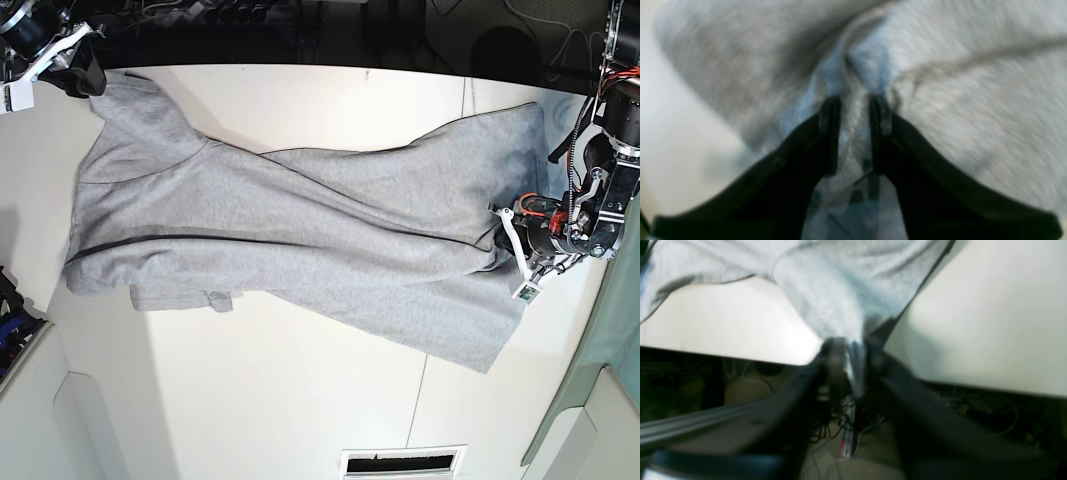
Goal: Layout the t-shirt on the table in an organized manner, then fold the t-shirt properly
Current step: 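Lift the shirt with both grippers and stretch it between them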
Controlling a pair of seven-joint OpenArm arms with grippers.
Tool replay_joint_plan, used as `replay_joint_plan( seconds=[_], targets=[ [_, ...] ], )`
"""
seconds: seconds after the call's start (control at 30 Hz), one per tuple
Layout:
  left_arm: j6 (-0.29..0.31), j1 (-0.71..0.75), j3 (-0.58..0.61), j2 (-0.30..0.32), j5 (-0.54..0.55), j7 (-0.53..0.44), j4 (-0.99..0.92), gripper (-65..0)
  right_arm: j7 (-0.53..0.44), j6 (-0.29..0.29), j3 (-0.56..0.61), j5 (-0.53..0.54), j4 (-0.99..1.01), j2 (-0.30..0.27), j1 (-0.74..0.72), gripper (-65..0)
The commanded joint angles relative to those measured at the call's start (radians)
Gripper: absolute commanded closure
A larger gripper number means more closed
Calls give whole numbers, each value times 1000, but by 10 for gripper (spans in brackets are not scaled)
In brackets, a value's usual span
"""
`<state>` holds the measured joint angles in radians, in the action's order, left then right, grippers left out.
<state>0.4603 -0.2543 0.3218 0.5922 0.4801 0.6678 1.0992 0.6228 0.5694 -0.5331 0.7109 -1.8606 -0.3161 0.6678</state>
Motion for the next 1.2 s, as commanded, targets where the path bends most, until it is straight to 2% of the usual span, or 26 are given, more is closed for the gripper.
replay_joint_plan(
  seconds=[0.0, 0.03, 0.2, 0.4, 0.53, 0.7, 0.77, 0.83, 1.0, 1.17],
  targets=[
    [7, -23, -6, 29, 25, -7, 50, -182, -16, 2, -10, 11, -16, -14, -5, -213],
    [7, -23, -6, 39, 43, 6, 82, -182, -16, 2, -12, 10, -16, -14, -12, -230],
    [8, -22, -6, 67, 123, 94, 178, -182, -16, -17, -46, -1, -16, -14, -60, -232],
    [8, 9, -7, 73, 152, 92, 179, -182, -19, -95, -63, -97, 24, -19, -130, -232],
    [8, 58, -34, 72, 172, 76, 179, -182, -20, -95, -62, -104, 126, -20, -187, -235],
    [9, 152, -195, 72, 206, 71, 179, -182, -20, -95, -62, -101, 297, -35, -261, -317],
    [34, 192, -277, 69, 238, 82, 179, -182, -20, -93, -62, -98, 346, -46, -286, -317],
    [53, 233, -344, 70, 281, 103, 179, -183, -19, -66, -62, -72, 375, -57, -306, -317],
    [53, 345, -488, 70, 309, 98, 179, -286, -16, -56, -60, -64, 387, -58, -333, -317],
    [59, 422, -628, 62, 360, 100, 179, -297, -17, -57, -10, -99, 387, -61, -341, -317]
  ],
)
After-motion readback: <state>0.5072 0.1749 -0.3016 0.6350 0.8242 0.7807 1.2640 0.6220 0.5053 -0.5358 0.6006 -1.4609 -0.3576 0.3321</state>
